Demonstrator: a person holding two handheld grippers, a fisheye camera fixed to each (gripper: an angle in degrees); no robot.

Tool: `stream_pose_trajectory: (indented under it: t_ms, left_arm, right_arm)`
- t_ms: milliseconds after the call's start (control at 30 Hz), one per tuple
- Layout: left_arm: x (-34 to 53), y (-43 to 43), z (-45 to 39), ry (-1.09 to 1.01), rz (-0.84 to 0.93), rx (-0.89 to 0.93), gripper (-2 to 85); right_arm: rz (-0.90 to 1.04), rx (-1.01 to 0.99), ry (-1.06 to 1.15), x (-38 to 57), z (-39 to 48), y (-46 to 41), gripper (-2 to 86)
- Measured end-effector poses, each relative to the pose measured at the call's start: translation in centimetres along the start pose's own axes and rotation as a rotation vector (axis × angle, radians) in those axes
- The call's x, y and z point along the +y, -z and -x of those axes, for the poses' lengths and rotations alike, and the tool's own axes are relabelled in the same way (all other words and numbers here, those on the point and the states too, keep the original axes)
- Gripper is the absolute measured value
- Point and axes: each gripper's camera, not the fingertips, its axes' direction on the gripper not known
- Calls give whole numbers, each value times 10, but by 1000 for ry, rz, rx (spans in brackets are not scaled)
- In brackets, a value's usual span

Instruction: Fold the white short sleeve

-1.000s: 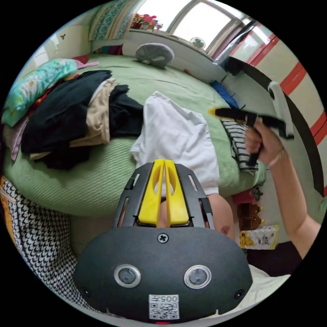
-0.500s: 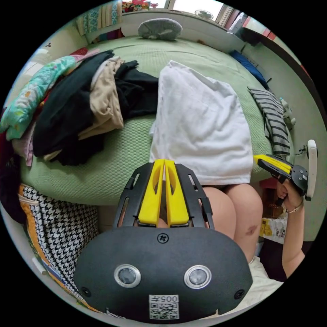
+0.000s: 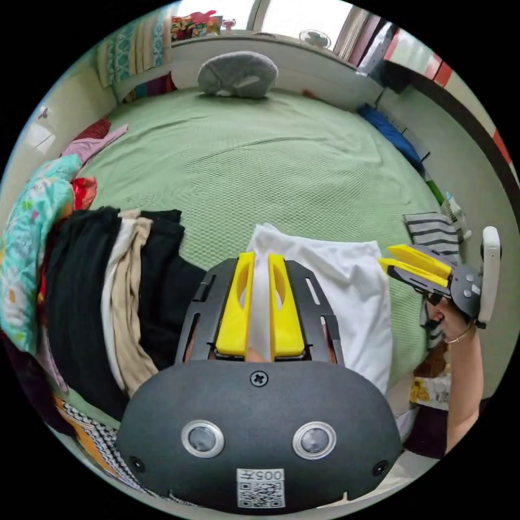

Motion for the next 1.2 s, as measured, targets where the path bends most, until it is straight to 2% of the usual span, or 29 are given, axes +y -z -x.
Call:
stream_pose_trajectory:
  t_ms: [100, 267, 467, 533, 600, 700, 800, 867, 967, 1033, 1100, 1200]
  left_arm:
    - [-14, -19, -12, -80, 50, -80, 64]
    - [-15, -29, -20, -140, 36, -143, 27]
    - [-26, -49, 5, -52, 34, -20, 7]
    - [-29, -50, 22, 66, 49, 102, 4]
    - [-27, -42, 30, 92, 24, 134, 1]
    - [-20, -25, 41, 75, 3, -3, -2]
    - [-5, -11, 47, 92, 51, -109, -3]
    - [14, 2, 38, 39, 14, -86, -3]
    - [60, 25, 13, -32, -51, 9, -3]
    - [100, 33, -6, -46, -40, 56, -3]
    - [128, 32, -14, -35, -26, 127, -2]
    - [166, 17, -20, -6, 24, 224, -2]
  right_arm:
    - [59, -8, 8, -6, -3, -26, 62]
    - [-59, -219, -49, 8, -33, -14, -8]
    - [7, -365, -211, 24, -66, -40, -12]
    - [14, -441, -296, 32, -77, -41, -11]
    - [19, -502, -318, 40, -84, -39, -10]
    - [-1, -533, -304, 62, -92, -25, -6]
    - [-92, -502, -256, 91, -85, 8, 10]
    - [-108, -446, -205, 109, -67, 32, 16]
    - [-113, -285, -98, 145, -19, 70, 9]
    - [-153, -109, -58, 180, 19, 93, -7]
    - [-150, -30, -65, 203, 44, 100, -12]
    - [-82, -54, -119, 233, 74, 93, -8]
